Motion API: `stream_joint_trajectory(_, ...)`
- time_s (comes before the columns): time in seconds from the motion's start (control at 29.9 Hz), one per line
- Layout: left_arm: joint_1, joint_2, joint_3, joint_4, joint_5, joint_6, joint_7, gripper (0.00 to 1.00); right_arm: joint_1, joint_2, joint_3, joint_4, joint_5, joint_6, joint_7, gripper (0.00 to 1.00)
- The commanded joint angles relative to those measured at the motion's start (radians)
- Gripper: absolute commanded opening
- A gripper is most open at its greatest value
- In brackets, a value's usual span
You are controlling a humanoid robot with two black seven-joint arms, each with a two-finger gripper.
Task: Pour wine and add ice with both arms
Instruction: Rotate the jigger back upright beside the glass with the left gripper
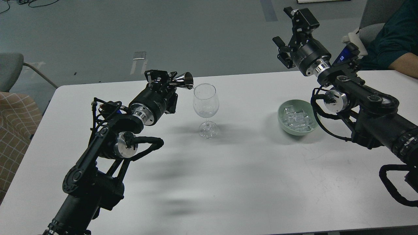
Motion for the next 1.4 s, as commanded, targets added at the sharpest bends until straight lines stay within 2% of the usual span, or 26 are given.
stream_joint_trajectory(0.0,0.0,0.001,0.0,-0.004,0.011,0.001,0.001,0.0,0.001,-0.001,0.0,0.0,0.0,0.001,0.0,1.0)
stream_joint_trajectory(0.43,-0.003,-0.001,0.006,-0.049,0.021,0.005,0.011,0.0,-0.001,-0.001,0.001,0.0,0.0,0.001,0.0,1.0)
stream_joint_trajectory(1.37,-0.012,-0.001,0.048,-0.07,0.279,0.005,0.011,0.0,-0.001,0.0,0.001,0.0,0.0,0.001,0.0,1.0)
